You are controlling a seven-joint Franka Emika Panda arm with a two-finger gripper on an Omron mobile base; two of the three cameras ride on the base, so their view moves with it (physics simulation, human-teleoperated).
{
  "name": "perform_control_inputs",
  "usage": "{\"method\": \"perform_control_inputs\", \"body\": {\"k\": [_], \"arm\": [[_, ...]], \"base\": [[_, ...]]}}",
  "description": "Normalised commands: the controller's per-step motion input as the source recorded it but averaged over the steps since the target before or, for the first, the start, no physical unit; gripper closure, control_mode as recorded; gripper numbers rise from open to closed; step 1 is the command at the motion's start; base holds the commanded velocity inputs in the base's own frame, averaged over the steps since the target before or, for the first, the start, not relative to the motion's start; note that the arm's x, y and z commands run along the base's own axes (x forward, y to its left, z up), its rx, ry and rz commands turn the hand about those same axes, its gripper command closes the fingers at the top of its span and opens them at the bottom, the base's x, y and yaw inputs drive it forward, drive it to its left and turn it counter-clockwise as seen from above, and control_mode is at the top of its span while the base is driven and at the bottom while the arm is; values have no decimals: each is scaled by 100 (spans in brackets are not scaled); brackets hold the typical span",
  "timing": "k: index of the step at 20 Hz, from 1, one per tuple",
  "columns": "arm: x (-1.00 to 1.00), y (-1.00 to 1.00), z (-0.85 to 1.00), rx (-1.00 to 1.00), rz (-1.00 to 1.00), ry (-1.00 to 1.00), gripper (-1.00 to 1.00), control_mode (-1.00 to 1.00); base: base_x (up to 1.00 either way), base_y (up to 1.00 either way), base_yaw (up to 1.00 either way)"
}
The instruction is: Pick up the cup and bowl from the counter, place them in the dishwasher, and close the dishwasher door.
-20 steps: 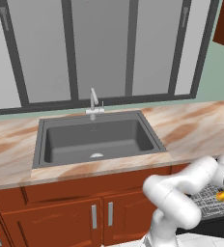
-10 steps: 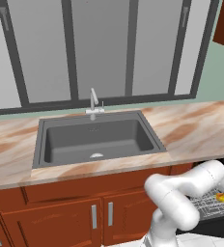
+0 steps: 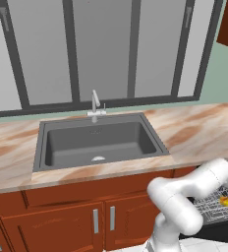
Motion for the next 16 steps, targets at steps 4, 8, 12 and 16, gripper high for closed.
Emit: {"method": "perform_control_inputs", "body": {"k": [4,8,12,16], "arm": [[-5,26,38,-1,0,-1,-100,-100],[0,4,57,12,-1,0,-100,-100],[-2,1,64,21,-4,0,-100,-100],[-21,6,58,20,-5,0,-100,-100]], "base": [[0,0,0],[0,0,0],[0,0,0],[0,0,0]]}}
